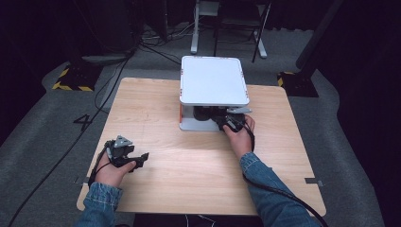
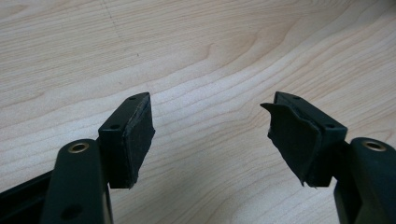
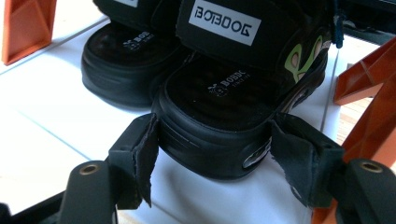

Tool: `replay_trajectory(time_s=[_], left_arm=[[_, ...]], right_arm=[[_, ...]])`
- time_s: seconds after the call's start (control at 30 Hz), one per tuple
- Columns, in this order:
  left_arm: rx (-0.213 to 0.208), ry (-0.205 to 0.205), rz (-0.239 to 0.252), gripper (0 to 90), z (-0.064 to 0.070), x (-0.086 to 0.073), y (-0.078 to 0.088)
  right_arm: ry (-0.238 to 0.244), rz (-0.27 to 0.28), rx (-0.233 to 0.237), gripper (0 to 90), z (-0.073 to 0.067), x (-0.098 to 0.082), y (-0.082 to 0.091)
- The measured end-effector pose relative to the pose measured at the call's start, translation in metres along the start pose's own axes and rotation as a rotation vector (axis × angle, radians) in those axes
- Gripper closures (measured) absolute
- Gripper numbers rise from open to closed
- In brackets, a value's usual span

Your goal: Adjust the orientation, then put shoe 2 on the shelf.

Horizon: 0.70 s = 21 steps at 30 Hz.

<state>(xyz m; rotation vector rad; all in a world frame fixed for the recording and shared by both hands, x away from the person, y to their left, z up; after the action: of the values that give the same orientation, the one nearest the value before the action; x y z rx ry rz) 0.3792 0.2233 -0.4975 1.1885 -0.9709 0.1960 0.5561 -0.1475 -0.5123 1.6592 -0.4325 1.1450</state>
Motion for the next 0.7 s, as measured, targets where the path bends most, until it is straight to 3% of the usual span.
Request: replay_trajectory(time_s=[0.13,0.2,0.27,0.4,0.53,0.63,0.7], left_arm=[[-0.003,-0.005,0.003,31.1,0.0,0.002,0.0],[-0.003,-0.001,0.01,31.1,0.0,0.003,0.0],[-0.007,-0.006,0.004,31.1,0.0,0.004,0.0],[-0.015,-0.012,0.003,31.1,0.003,0.006,-0.003],[-0.018,-0.025,0.007,31.1,0.006,0.009,-0.005],[-0.025,-0.032,0.011,31.1,0.008,0.013,-0.006],[-0.031,-0.035,0.007,31.1,0.008,0.014,-0.007]], right_arm=[[0.011,0.019,0.008,38.0,0.001,-0.001,0.002],[-0.031,0.034,0.055,40.2,0.0,-0.002,0.011],[-0.066,0.033,0.108,39.8,-0.006,-0.005,0.025],[-0.027,0.066,0.171,39.1,-0.018,-0.006,0.063],[-0.02,0.099,0.195,38.1,-0.018,0.003,0.101],[0.01,0.11,0.192,37.2,-0.014,0.01,0.125],[-0.006,0.11,0.197,37.0,-0.008,0.011,0.138]])
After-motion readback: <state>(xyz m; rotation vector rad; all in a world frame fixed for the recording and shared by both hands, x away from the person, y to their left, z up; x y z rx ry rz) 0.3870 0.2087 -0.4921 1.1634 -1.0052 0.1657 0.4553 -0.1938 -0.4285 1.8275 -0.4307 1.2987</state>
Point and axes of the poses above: each handheld gripper's, and its own axes: y roughly backward along the jaws, x roughly out of its top, z roughly to its right, the point moved 4 cm from there along -y, roughly forward along the jaws, and after that the axes turned 8 degrees about -y, right-handed, at the moved point
